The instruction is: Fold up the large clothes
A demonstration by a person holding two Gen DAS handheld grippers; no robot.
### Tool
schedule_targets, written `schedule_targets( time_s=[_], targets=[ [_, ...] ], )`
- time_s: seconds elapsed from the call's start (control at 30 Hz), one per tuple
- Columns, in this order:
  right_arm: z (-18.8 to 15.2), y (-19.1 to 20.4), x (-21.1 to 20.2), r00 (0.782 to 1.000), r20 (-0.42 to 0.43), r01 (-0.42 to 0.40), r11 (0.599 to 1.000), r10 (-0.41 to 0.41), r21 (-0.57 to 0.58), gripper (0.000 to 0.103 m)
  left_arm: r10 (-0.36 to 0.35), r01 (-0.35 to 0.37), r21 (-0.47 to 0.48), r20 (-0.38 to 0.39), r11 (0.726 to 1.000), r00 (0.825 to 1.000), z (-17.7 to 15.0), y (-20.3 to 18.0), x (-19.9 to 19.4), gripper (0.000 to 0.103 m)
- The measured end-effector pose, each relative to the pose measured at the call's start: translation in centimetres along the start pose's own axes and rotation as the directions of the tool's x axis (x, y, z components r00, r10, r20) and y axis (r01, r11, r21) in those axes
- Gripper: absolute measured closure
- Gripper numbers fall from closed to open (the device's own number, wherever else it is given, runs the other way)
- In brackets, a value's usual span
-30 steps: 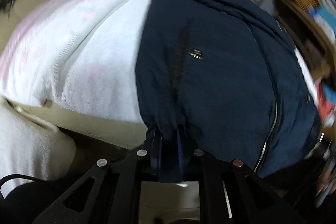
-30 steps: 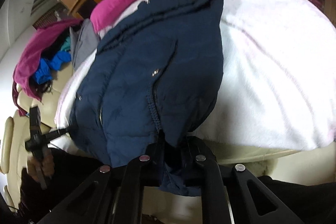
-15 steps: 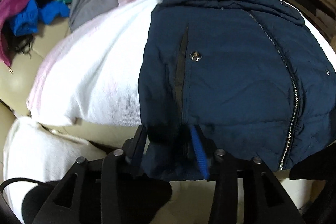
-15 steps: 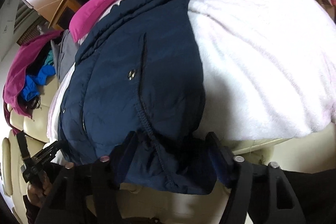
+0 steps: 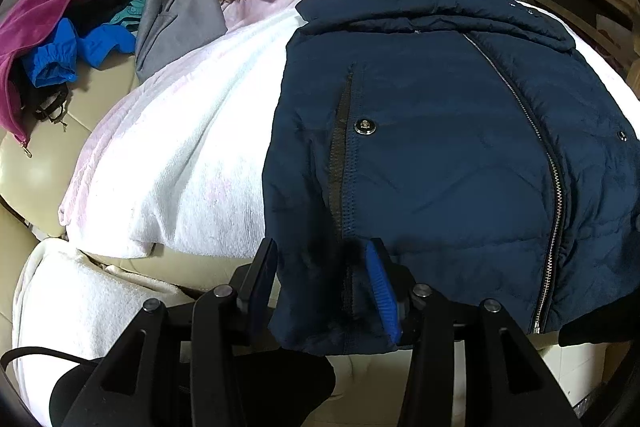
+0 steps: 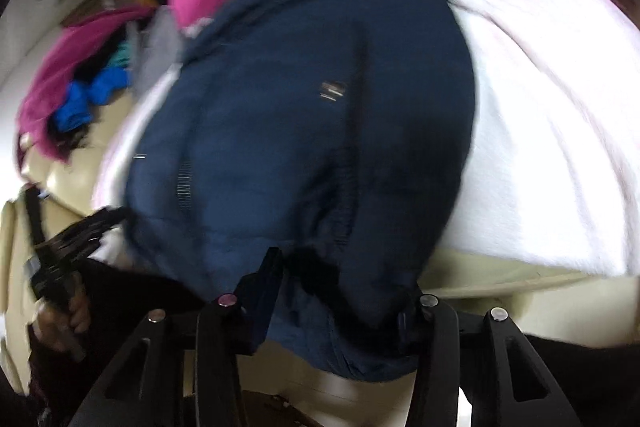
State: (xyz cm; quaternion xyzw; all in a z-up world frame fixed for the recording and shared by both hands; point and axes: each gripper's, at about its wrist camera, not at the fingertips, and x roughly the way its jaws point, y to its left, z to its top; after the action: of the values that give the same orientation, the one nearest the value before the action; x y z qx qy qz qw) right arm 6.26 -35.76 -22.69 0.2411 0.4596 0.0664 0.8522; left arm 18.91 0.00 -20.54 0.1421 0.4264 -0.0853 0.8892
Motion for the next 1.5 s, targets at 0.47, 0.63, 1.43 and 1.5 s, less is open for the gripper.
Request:
schedule_targets(
  time_s=[0.47,0.63,1.43,1.5],
  targets=[
    [0.1,-1.3,2.7,0.998,-0.066,0.009,0.997,-0.004,0.075,0.048,-0.187,0.165,-0.129,-0.179,0.978,0.966,-1.2,1.0,3.7,0.024],
    [0.3,-2.3,2.2,0.998,-0.05,-0.018,0.994,0.023,0.107,0.048,-0.281,0.236,-0.249,-0.164,0.939,0.946,-1.2,2.7,4.1,0.024],
    [0.4,-4.1,-0.1,1.0,0.018,-0.017,0.98,0.014,0.199,0.032,-0.269,0.252,-0.244,-0.037,0.936,0.962,-0.2,3.6,2.1,0.024],
    [0.6,-3.9,-1.1,0.996,0.067,0.038,0.98,-0.052,0.196,0.032,-0.245,0.238,-0.219,-0.003,0.946,0.97,-0.1,3.4,1.4,0.024]
  ],
)
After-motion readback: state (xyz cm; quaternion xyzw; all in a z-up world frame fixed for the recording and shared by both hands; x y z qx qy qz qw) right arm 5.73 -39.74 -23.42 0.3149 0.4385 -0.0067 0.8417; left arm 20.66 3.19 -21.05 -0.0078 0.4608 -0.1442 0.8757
